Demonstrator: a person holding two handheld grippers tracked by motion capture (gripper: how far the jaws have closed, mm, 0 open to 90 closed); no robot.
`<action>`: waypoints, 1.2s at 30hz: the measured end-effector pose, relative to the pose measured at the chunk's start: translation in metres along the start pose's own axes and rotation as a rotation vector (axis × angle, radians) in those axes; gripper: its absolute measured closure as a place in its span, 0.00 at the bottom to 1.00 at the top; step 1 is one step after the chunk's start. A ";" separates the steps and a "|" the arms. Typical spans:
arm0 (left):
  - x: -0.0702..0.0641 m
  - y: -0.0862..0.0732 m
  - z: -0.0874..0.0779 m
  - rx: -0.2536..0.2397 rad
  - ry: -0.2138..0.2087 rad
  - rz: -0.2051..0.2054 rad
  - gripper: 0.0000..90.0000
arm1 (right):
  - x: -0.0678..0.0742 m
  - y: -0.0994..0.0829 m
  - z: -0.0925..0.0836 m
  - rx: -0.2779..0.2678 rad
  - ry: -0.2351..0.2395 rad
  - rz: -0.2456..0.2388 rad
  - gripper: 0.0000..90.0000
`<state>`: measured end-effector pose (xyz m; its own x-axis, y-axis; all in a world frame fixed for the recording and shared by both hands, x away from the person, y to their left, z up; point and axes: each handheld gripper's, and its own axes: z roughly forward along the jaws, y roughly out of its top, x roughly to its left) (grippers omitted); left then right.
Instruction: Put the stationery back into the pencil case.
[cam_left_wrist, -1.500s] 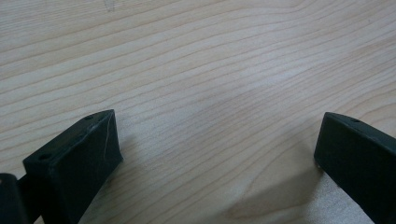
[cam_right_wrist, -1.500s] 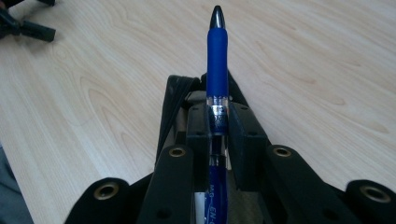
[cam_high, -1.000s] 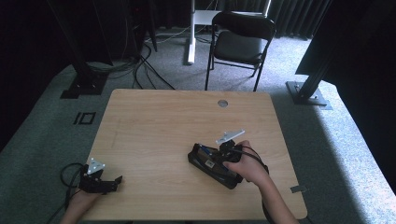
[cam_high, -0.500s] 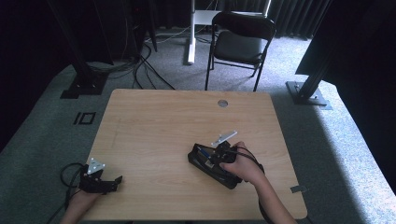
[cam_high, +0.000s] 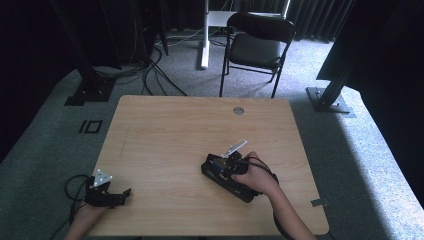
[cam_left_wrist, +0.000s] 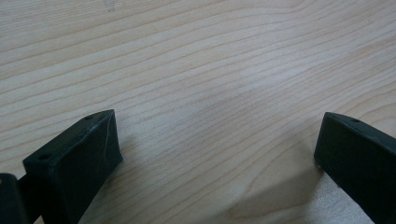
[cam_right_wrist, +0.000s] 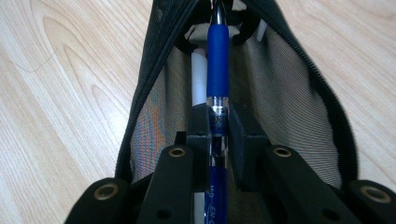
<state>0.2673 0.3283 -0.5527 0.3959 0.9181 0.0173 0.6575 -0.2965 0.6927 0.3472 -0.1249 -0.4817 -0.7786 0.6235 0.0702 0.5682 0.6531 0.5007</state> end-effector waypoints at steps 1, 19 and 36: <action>0.000 0.000 0.000 0.000 0.000 0.000 0.01 | 0.000 0.000 0.001 0.009 0.001 -0.001 0.88; 0.000 0.000 0.000 0.000 0.000 -0.001 0.01 | 0.003 0.003 0.014 0.061 0.014 -0.009 0.83; 0.000 0.000 0.000 0.000 0.000 0.000 0.01 | -0.002 0.011 -0.027 -0.089 0.035 0.005 0.82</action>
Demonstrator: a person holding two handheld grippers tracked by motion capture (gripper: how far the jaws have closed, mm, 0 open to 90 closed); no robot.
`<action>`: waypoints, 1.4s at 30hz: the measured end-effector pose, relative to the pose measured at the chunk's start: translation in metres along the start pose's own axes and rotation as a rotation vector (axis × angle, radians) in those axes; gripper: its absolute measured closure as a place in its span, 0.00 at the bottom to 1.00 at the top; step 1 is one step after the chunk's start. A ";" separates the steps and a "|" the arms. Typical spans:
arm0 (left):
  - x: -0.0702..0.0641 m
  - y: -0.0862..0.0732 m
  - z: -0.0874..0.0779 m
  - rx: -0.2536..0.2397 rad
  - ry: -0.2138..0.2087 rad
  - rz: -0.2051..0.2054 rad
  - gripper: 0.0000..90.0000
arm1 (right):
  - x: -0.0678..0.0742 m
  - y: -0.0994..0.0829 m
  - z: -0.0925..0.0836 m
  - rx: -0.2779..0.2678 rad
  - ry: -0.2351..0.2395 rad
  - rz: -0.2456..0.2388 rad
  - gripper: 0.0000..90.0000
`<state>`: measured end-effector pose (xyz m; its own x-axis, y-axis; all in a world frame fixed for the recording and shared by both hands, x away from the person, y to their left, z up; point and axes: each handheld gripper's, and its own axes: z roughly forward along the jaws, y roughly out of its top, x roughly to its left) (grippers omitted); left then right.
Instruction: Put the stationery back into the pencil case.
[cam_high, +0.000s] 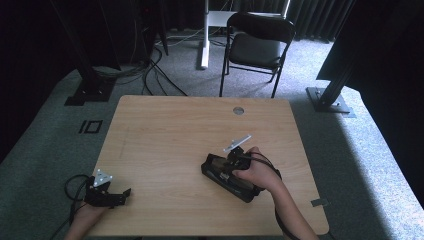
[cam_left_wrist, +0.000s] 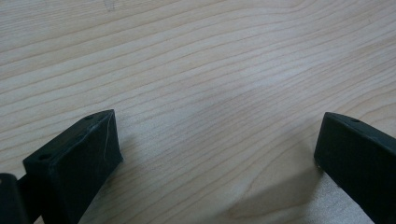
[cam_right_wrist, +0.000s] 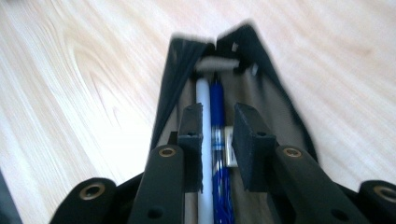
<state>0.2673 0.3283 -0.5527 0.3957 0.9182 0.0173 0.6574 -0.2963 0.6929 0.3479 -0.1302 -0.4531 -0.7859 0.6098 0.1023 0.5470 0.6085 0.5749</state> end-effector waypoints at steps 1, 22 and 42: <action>0.000 0.000 0.000 0.000 0.000 0.000 0.01 | 0.000 0.001 -0.003 -0.006 0.002 0.000 0.82; 0.000 0.000 0.000 0.000 0.001 0.001 0.01 | -0.008 -0.001 -0.018 -0.193 -0.004 0.029 0.59; 0.000 0.000 0.000 0.000 0.000 0.000 0.01 | -0.038 -0.025 -0.028 -0.316 -0.148 0.173 0.43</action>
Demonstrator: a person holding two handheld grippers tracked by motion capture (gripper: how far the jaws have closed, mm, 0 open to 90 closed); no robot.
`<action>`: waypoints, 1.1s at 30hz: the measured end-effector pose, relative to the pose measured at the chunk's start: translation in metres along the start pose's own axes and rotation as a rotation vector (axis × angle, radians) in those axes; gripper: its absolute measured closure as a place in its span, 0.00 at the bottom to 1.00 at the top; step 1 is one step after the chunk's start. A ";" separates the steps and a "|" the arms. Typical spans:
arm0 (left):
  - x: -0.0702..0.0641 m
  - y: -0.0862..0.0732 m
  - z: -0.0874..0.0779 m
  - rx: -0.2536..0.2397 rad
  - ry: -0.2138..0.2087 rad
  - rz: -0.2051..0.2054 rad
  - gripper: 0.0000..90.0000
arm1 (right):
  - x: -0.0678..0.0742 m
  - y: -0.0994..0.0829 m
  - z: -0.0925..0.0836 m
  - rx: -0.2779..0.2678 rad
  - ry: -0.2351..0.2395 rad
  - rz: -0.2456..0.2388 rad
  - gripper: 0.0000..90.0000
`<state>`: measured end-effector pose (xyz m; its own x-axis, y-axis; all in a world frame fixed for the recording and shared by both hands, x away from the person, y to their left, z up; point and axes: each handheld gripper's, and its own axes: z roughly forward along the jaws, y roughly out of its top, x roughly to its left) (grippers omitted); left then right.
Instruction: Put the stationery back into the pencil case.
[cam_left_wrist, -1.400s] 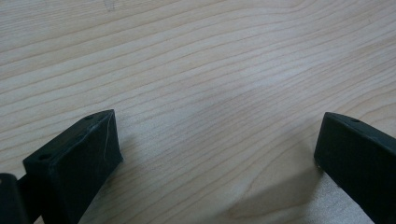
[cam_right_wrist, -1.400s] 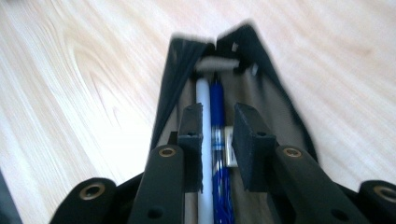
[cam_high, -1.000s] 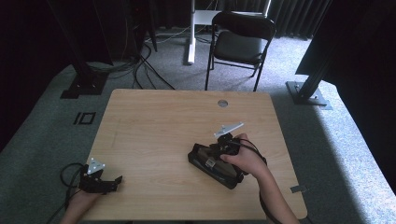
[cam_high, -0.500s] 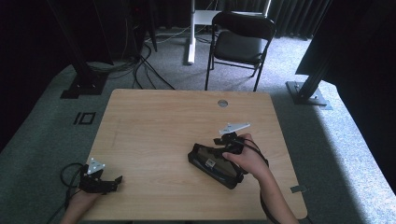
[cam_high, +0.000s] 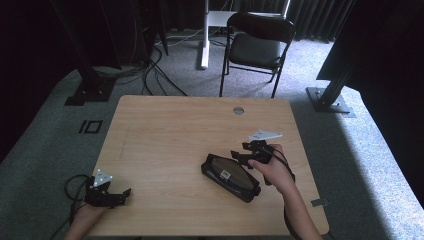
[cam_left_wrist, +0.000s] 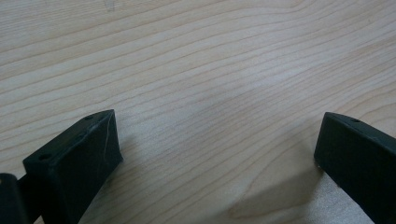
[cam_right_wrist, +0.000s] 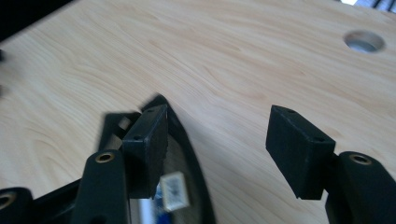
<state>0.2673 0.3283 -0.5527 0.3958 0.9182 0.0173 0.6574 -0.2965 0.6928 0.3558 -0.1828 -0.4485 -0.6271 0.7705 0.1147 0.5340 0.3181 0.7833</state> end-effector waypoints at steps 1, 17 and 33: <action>0.000 0.000 0.000 0.000 0.000 0.000 0.01 | -0.002 -0.003 0.000 0.003 -0.010 0.005 0.43; 0.000 0.000 0.000 0.000 0.000 0.000 0.01 | -0.029 -0.030 -0.006 -0.042 -0.108 0.111 0.42; 0.000 0.000 0.000 0.000 0.000 0.000 0.01 | -0.045 -0.068 -0.005 -0.038 -0.186 0.189 0.36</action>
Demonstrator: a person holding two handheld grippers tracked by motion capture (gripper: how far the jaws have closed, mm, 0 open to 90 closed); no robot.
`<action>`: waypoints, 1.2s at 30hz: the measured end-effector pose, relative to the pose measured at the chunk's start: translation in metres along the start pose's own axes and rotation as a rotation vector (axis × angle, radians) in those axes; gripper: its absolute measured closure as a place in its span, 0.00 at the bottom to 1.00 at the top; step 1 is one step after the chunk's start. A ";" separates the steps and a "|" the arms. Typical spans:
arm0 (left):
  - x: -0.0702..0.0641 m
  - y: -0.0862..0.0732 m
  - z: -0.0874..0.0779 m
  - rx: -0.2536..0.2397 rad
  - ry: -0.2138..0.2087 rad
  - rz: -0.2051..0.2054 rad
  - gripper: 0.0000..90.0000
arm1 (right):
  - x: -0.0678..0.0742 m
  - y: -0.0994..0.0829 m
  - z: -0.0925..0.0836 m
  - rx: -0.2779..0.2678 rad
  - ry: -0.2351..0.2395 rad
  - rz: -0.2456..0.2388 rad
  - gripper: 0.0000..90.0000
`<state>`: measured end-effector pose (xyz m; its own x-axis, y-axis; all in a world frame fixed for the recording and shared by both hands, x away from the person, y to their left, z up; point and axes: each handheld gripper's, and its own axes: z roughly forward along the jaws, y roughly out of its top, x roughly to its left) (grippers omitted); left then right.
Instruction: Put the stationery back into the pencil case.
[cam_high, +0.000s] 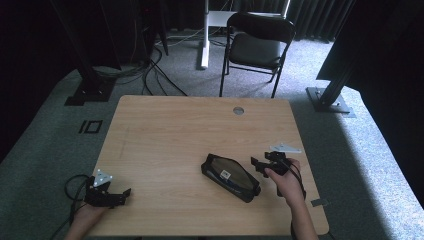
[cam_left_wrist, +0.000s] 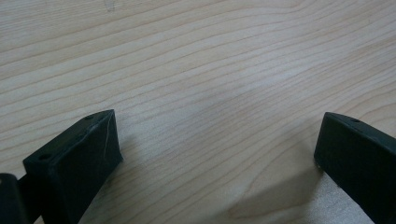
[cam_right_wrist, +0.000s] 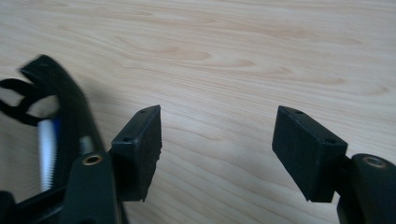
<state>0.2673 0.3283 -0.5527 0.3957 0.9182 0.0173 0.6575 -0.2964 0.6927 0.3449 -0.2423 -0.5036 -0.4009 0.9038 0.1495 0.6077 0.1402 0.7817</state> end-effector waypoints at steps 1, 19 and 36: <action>0.000 0.000 0.000 0.000 0.000 0.000 0.01 | -0.002 -0.002 0.000 0.000 -0.006 0.007 0.35; 0.000 0.000 0.000 0.000 0.001 0.002 0.01 | -0.022 -0.037 -0.003 0.042 -0.161 0.101 0.21; 0.000 0.000 0.000 0.000 0.001 0.003 0.01 | -0.026 -0.064 -0.004 0.046 -0.280 0.097 0.17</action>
<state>0.2673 0.3284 -0.5528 0.3970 0.9176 0.0194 0.6565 -0.2987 0.6927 0.3137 -0.2765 -0.5547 -0.1385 0.9894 0.0443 0.6673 0.0601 0.7424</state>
